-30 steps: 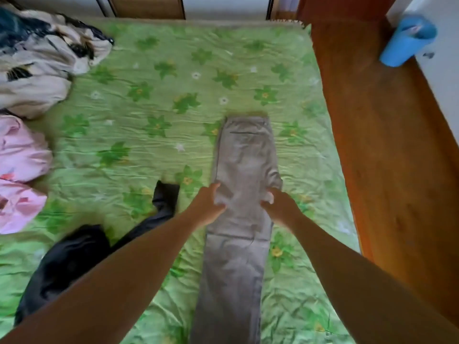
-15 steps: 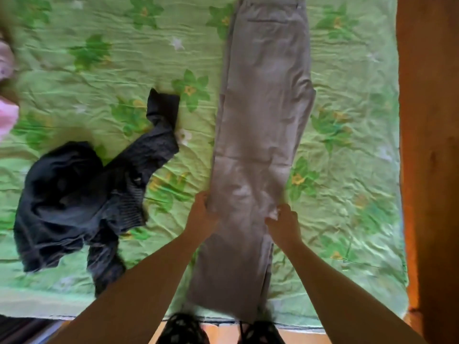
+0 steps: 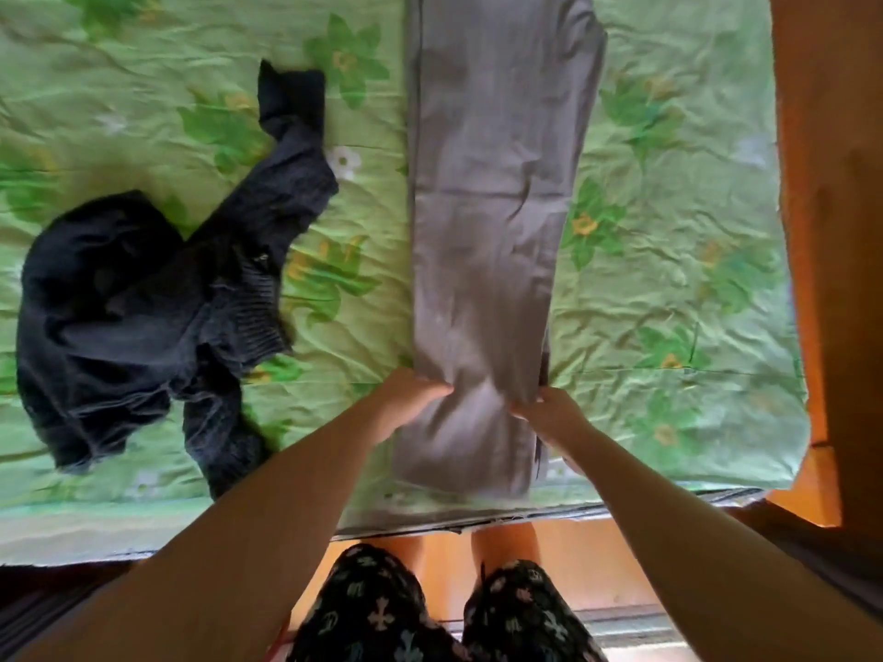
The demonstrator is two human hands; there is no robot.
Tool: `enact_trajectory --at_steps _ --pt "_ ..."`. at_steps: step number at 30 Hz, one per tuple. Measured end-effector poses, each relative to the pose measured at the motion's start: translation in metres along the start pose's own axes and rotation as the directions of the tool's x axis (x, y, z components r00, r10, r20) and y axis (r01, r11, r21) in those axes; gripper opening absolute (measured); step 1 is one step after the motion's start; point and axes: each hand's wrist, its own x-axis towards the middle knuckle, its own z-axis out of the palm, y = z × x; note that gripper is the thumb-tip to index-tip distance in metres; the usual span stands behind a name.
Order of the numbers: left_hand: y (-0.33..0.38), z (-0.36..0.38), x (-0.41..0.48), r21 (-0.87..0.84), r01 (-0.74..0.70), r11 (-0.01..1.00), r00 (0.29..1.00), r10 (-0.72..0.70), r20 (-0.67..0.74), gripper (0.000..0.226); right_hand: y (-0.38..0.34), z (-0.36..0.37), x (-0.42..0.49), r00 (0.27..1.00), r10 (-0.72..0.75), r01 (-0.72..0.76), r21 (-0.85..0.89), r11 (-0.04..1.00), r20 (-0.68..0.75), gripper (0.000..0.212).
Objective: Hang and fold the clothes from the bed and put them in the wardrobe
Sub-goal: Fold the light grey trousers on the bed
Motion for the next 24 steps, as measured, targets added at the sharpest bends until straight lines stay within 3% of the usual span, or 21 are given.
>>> enact_trajectory --at_steps 3,7,10,11,14,17,20,24 --pt "-0.019 0.002 -0.004 0.017 0.033 0.999 0.998 -0.034 0.045 0.026 0.021 0.012 -0.016 0.998 0.004 0.000 0.069 0.998 -0.058 0.023" --pt "-0.037 0.002 -0.013 -0.222 -0.012 0.975 0.997 0.028 0.071 0.020 0.034 0.017 -0.035 0.991 -0.044 0.065 0.162 0.985 -0.128 0.033" --pt "-0.042 0.005 -0.026 -0.310 0.153 0.938 0.976 -0.095 0.196 0.077 0.036 0.016 -0.045 0.993 -0.071 0.097 0.291 0.952 -0.097 0.029" --pt "-0.045 0.007 -0.028 -0.312 0.167 0.935 0.967 -0.094 0.236 0.086 0.038 0.015 -0.048 0.995 -0.085 0.098 0.293 0.951 -0.057 0.022" --pt "-0.051 0.012 -0.038 -0.196 0.155 0.968 0.947 -0.090 0.309 0.072 0.052 0.013 -0.052 0.994 -0.093 0.080 0.226 0.971 0.049 0.019" --pt "-0.062 0.020 -0.048 -0.062 0.033 0.998 0.970 -0.017 0.242 0.045 0.071 0.009 -0.060 0.995 -0.099 0.091 0.267 0.959 0.019 0.011" --pt "-0.073 0.031 -0.059 -0.184 0.030 0.982 0.994 -0.010 0.108 0.044 0.082 0.006 -0.069 0.991 -0.123 0.134 0.294 0.946 -0.056 0.022" --pt "-0.090 0.045 -0.072 -0.324 0.124 0.938 0.968 -0.042 0.247 0.032 0.088 0.008 -0.072 0.980 -0.162 0.182 0.179 0.967 -0.120 0.032"
